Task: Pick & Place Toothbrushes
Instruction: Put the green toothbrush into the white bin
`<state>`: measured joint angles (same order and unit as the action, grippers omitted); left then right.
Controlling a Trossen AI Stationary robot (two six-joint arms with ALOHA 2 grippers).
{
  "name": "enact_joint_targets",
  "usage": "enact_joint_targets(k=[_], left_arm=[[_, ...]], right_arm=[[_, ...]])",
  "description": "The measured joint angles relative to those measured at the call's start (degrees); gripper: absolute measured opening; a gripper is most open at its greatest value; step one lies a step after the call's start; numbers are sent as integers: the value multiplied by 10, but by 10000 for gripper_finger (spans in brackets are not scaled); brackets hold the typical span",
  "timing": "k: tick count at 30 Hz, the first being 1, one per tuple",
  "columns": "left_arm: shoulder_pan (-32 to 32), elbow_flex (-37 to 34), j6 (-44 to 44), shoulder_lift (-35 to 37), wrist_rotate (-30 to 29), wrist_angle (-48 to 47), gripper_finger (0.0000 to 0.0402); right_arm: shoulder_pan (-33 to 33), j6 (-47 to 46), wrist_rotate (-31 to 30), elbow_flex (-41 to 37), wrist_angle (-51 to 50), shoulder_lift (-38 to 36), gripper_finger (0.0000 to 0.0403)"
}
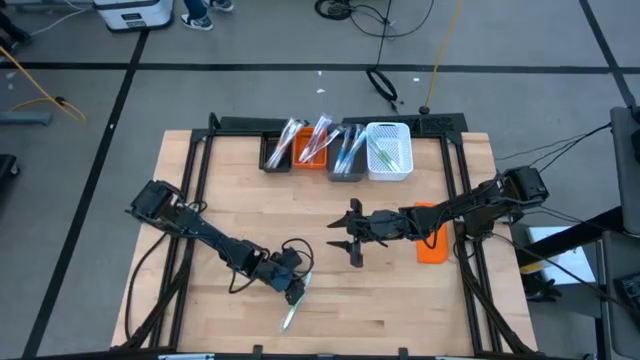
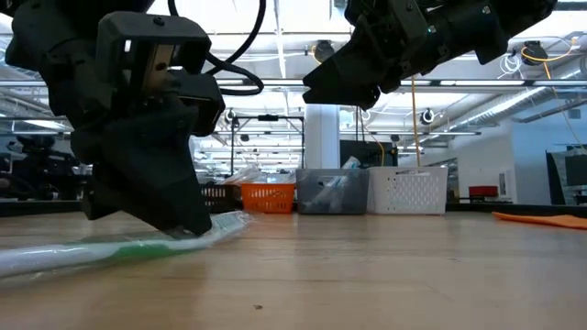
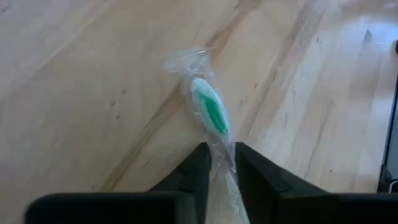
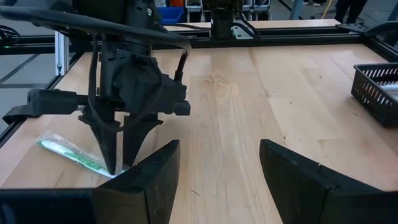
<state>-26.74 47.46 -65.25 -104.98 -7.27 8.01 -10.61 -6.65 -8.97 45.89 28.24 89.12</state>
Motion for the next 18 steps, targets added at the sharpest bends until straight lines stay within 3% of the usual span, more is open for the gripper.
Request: enact_joint_targets(k=[5,14,18], left_arm=[[1,-1,9,-1,-4,-2,10],[1,-2,31,14,-7,-10,1],[6,-3,66,49,-36,-16,0]], right_arm=[[0,0,0,0,0,0,212],[0,-11,-1,-32,36,0,212],[0,-16,0,-47,77,0,212]])
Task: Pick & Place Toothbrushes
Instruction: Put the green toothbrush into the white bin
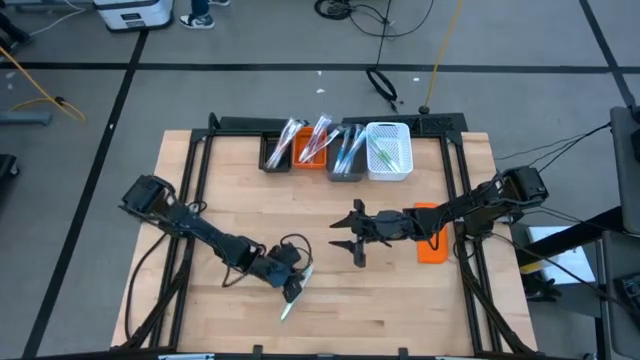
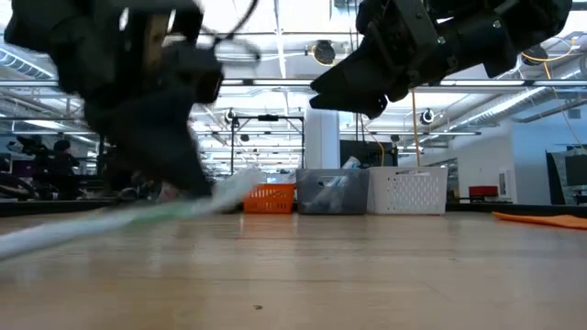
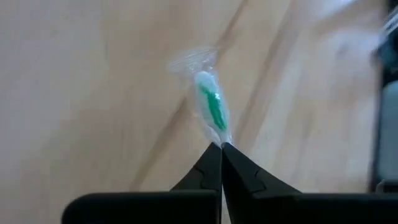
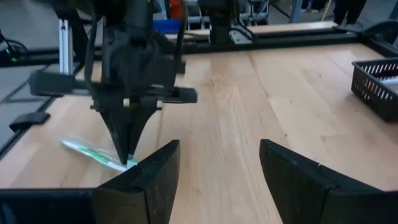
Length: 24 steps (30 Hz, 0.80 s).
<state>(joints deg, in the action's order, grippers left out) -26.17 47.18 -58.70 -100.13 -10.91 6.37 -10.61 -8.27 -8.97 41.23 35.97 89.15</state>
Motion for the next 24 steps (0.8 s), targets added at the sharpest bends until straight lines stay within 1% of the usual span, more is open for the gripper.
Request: enact_joint_targets(k=[4,9,12,17,21,24], left_arm=[[6,1,56,40,-59,4,0],[19,1,150,88,-123,24,0],[30,1,217,100,-149,70,0],[57,1,330,102,-151,174,0],[81,1,366,102,-143,205,0],[95,1,386,102,-121,236,0]], right_arm=[[0,0,0,0,15,0,212],[0,0,1,0,28,0,212],[0,-3,17,0,40,0,212],[0,-8,18,0,52,0,212],[0,-16,17,0,61,0,212],[0,-16,17,0,65,0,212]])
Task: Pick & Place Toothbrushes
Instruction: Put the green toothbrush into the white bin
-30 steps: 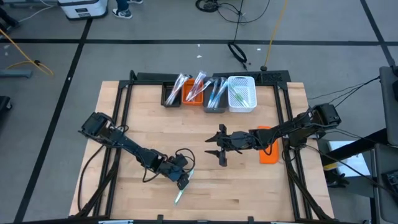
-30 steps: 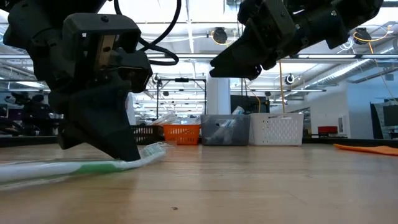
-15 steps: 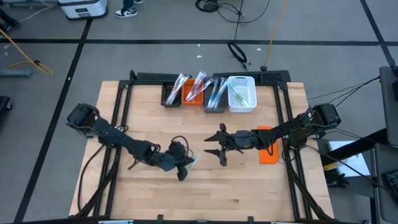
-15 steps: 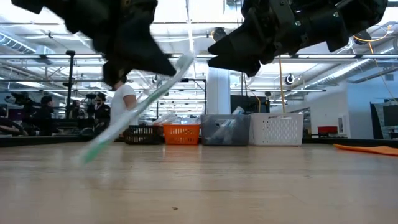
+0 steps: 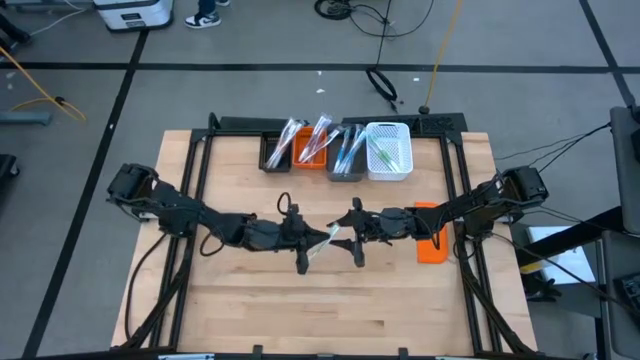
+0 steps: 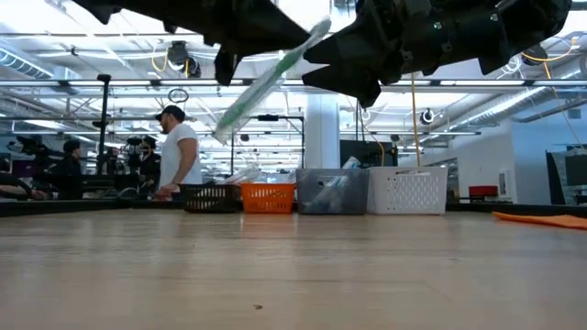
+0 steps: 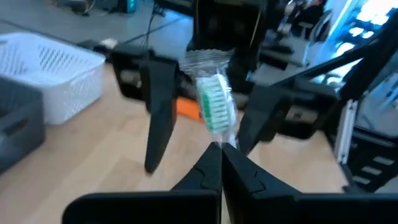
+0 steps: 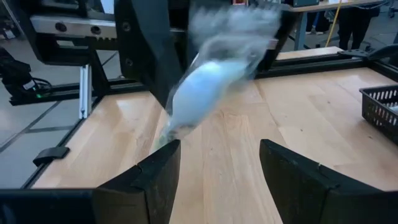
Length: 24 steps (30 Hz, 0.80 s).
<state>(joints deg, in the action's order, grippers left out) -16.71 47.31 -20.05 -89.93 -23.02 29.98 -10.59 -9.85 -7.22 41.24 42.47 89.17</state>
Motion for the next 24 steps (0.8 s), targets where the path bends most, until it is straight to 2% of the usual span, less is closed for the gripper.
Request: enact_joint_targets(k=[12,24], left_arm=[[26,0,24,0,9,15,0],[26,0,43,0,5,16,0]], right_arm=[[0,15,-1,0,33,0,212],[4,2,-2,0,10,0,212]])
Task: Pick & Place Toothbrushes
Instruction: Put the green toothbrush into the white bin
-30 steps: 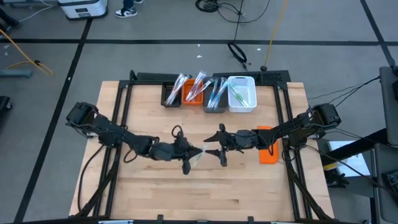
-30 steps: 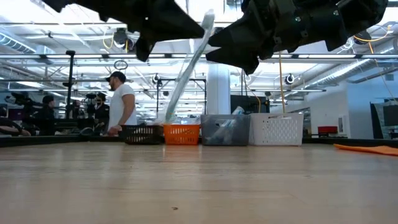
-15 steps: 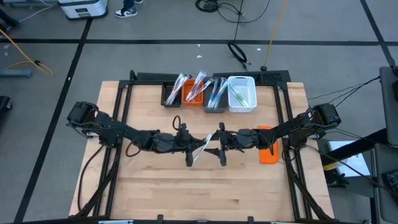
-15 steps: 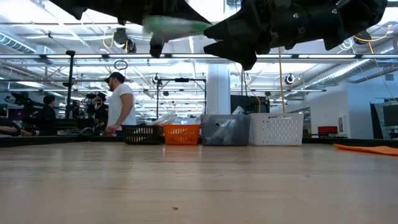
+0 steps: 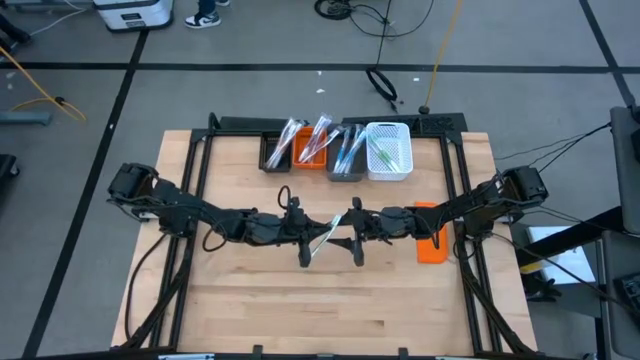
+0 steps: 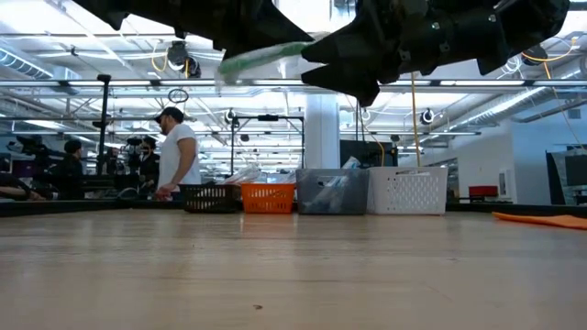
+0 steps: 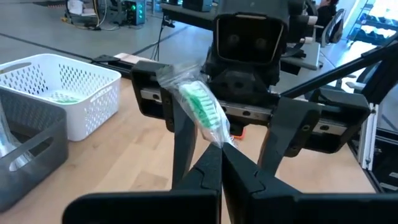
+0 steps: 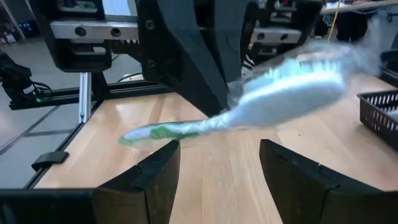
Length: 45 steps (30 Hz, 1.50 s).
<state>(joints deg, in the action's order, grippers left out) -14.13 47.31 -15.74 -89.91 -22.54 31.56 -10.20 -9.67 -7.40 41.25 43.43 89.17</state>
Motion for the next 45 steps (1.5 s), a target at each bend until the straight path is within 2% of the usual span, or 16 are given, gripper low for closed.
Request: enact_joint_targets(k=[12,21,25,28,30,35,45], left_arm=[[14,0,25,0,-1,19,0],[13,0,24,0,-10,32,0],[14,0,44,0,-18,69,0],[14,0,55,0,-18,80,0],[14,0,56,0,-18,81,0],[14,0,55,0,-17,77,0],[14,0,63,0,-20,76,5]], right_arm=[[0,-16,0,0,-34,0,212],[9,-19,-3,0,3,0,212],[9,-21,-3,0,23,0,206],[9,-23,-3,0,22,0,184],[9,-27,-3,0,23,0,156],[9,-23,-4,0,19,0,37],[9,-19,-5,0,13,0,31]])
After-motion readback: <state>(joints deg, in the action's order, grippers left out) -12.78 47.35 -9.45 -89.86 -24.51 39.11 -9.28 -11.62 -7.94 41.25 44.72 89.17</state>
